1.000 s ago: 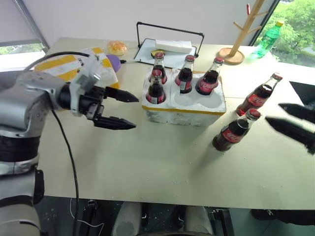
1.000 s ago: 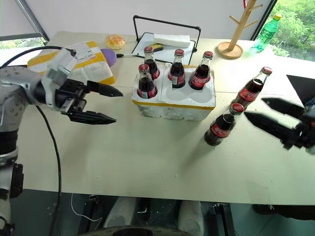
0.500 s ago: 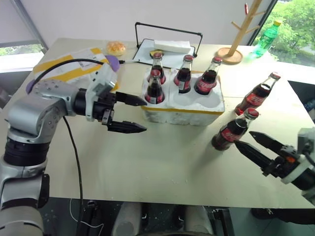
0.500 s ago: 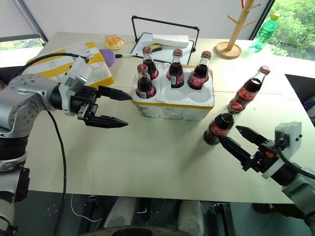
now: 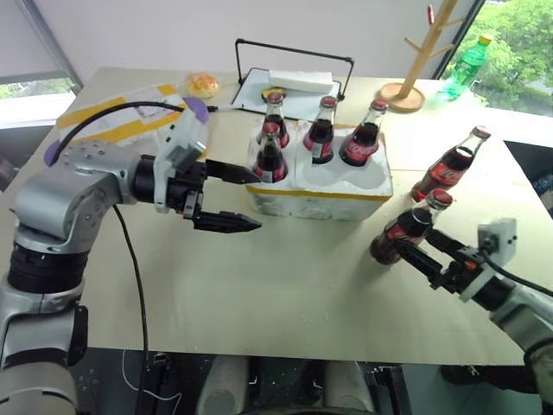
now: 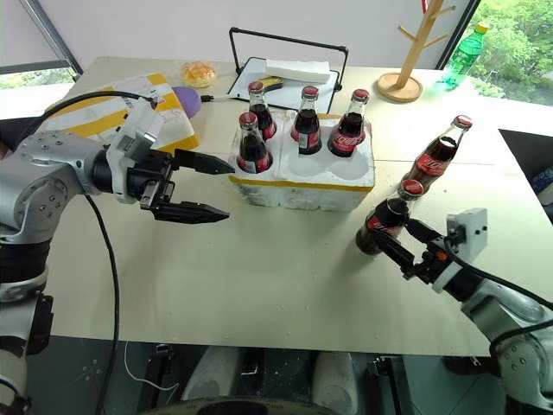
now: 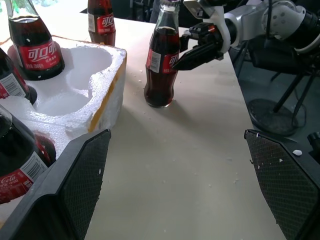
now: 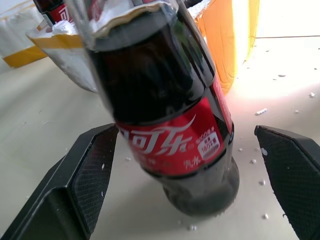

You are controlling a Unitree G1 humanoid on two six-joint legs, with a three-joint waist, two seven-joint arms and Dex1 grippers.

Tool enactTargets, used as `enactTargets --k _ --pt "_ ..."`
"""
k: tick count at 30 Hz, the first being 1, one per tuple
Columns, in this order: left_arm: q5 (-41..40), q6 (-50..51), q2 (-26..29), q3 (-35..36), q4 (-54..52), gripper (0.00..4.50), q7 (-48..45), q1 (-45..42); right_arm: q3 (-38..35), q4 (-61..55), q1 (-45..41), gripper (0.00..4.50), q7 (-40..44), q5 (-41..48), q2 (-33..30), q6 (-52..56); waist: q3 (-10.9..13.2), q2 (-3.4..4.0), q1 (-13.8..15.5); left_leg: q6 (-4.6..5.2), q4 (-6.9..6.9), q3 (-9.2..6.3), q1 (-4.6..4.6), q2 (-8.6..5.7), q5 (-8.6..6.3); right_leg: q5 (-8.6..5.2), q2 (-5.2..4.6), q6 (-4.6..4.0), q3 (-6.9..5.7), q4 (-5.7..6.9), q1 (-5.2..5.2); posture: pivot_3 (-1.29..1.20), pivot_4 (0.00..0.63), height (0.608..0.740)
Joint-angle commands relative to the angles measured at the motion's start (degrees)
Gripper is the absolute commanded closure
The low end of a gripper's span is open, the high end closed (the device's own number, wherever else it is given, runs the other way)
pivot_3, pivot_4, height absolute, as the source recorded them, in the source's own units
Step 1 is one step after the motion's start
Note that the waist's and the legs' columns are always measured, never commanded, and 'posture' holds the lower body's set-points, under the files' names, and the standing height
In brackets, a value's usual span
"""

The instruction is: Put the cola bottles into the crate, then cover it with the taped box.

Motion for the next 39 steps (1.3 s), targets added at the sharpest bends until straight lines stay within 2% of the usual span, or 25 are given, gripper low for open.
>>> enactTargets --k 1,4,6,9,13,18,22,25,30,35,39 --pt "-1.02 -0.11 0.69 0.32 -1.71 0.04 0.42 -0.77 1.57 1.33 -2.41 0.00 0.18 -0.52 0.74 -1.34 0.00 0.00 0.05 0.00 0.00 0.00 0.00 0.00 0.00 0.00 0.01 0.00 0.00 0.00 0.00 0.00 0.150 0.740" --pt "-1.10 -0.09 0.71 0.35 -1.76 0.04 0.68 -0.63 3.36 2.98 -4.18 0.00 0.12 -1.57 1.58 -1.80 0.00 0.00 0.05 -0.01 0.00 0.01 -0.01 0.00 0.01 0.00 0.01 0.00 0.01 -0.01 0.00 0.00 0.150 0.740" --pt "-1.23 0.00 0.73 0.43 -2.06 0.00 0.95 -0.43 3.76 3.17 -4.65 0.54 0.18 -1.70 1.80 -1.94 0.00 0.00 0.04 -0.01 0.00 0.03 -0.01 0.00 0.01 0.00 0.01 0.00 0.02 0.00 -0.01 0.00 0.150 0.740" --pt "-1.65 0.36 0.88 0.79 -2.56 0.00 1.32 -0.19 3.52 1.58 -4.47 1.67 0.88 -1.18 1.29 -1.92 0.01 0.01 0.01 -0.02 -0.01 0.04 -0.02 0.01 0.02 0.00 0.02 0.00 0.03 0.00 -0.04 0.00 0.150 0.740" --pt "-1.95 0.18 1.18 1.04 -2.68 0.00 1.95 0.15 0.01 -1.57 -7.65 1.67 0.59 4.25 -1.19 0.37 0.04 0.07 -0.03 -0.05 -0.02 0.07 -0.02 0.03 0.03 0.00 0.04 0.00 0.06 0.02 -0.09 0.00 0.150 0.740" --pt "-2.21 -0.21 1.18 1.34 -2.88 0.00 2.91 0.65 -3.03 -2.07 -17.81 1.67 -0.37 13.94 -6.06 4.21 0.14 0.23 -0.08 -0.04 -0.03 0.18 -0.03 0.03 0.04 0.01 0.05 0.00 0.22 0.04 -0.20 0.00 0.150 0.740" --pt "-2.12 -0.74 0.81 1.65 -2.76 0.00 3.99 0.82 0.35 1.91 -32.76 1.67 -2.02 18.84 -7.17 6.37 0.16 0.26 -0.19 -0.07 -0.05 0.19 -0.04 0.08 0.06 0.01 0.11 -0.01 0.21 0.05 -0.24 0.00 0.150 0.740" --pt "-2.03 -1.22 0.49 1.72 -2.67 0.00 4.78 0.91 6.57 7.17 -42.55 1.67 -2.76 13.47 -4.97 5.13 0.15 0.23 -0.57 -0.07 -0.05 0.21 -0.04 0.08 0.06 0.01 0.10 -0.01 0.22 0.05 -0.24 0.00 0.150 0.740" --pt "-2.39 -1.32 0.43 2.62 -3.08 0.00 6.09 1.22 15.06 17.75 -51.52 1.67 -2.98 2.72 -0.23 1.07 0.16 0.21 -0.58 -0.06 -0.03 0.21 -0.09 0.04 0.07 0.02 0.11 -0.01 0.22 0.03 -0.22 0.00 0.150 0.740" --pt "-2.88 -1.14 0.95 3.81 -3.73 0.00 7.23 2.07 21.00 21.69 -52.63 1.67 1.19 -4.01 2.95 -1.91 0.18 0.23 -0.71 -0.06 -0.08 0.19 -0.20 0.02 0.07 0.02 0.11 0.00 0.21 0.10 -0.30 0.00 0.150 0.740" --pt "-3.35 -0.81 1.13 4.55 -4.61 0.00 8.17 2.96 25.94 22.91 -50.84 1.67 5.76 -9.21 3.15 -3.35 0.18 0.23 -1.46 -0.06 -0.14 0.19 -0.23 0.02 0.07 0.02 0.12 0.01 0.20 0.09 -0.32 0.00 0.150 0.740"
